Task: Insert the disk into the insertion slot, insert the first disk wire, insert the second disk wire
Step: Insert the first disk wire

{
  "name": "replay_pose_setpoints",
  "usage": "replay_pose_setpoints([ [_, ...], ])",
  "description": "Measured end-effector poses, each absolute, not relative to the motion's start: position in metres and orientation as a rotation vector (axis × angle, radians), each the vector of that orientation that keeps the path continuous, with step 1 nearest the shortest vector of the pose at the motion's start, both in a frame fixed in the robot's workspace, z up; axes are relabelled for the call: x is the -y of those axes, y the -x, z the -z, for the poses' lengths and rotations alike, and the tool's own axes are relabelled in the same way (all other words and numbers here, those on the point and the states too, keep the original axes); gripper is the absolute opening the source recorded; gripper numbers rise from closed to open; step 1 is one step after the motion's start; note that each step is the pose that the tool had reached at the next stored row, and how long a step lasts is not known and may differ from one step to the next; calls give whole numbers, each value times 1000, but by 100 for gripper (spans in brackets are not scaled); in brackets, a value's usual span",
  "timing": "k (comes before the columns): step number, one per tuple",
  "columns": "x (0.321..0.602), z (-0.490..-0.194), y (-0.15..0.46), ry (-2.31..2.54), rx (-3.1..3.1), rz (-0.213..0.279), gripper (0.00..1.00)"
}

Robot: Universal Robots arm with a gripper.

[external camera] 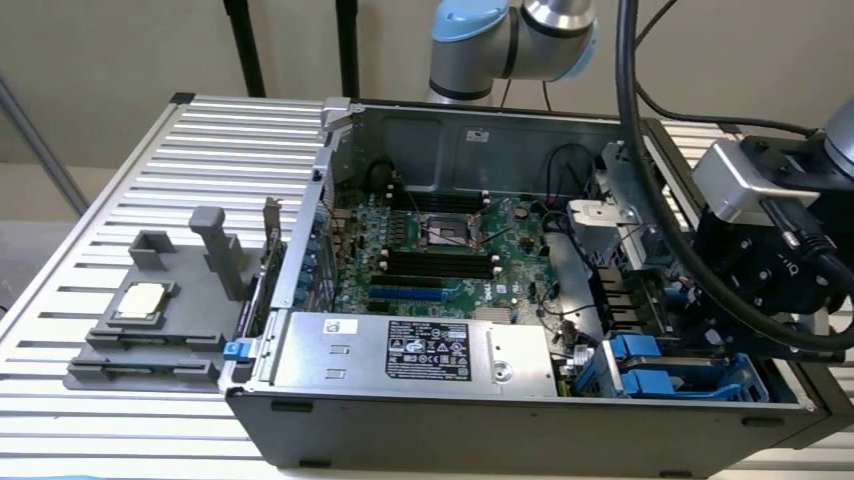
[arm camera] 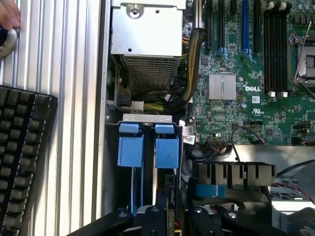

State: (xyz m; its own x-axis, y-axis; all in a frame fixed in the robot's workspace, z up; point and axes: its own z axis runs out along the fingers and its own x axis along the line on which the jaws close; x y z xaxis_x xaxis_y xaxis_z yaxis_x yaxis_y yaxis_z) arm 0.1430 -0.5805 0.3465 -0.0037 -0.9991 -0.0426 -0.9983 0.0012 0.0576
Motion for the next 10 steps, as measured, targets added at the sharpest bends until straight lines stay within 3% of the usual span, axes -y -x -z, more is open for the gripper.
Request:
replay_pose_setpoints([
  [10,581,-347,-129,-2214,2219,103,25],
])
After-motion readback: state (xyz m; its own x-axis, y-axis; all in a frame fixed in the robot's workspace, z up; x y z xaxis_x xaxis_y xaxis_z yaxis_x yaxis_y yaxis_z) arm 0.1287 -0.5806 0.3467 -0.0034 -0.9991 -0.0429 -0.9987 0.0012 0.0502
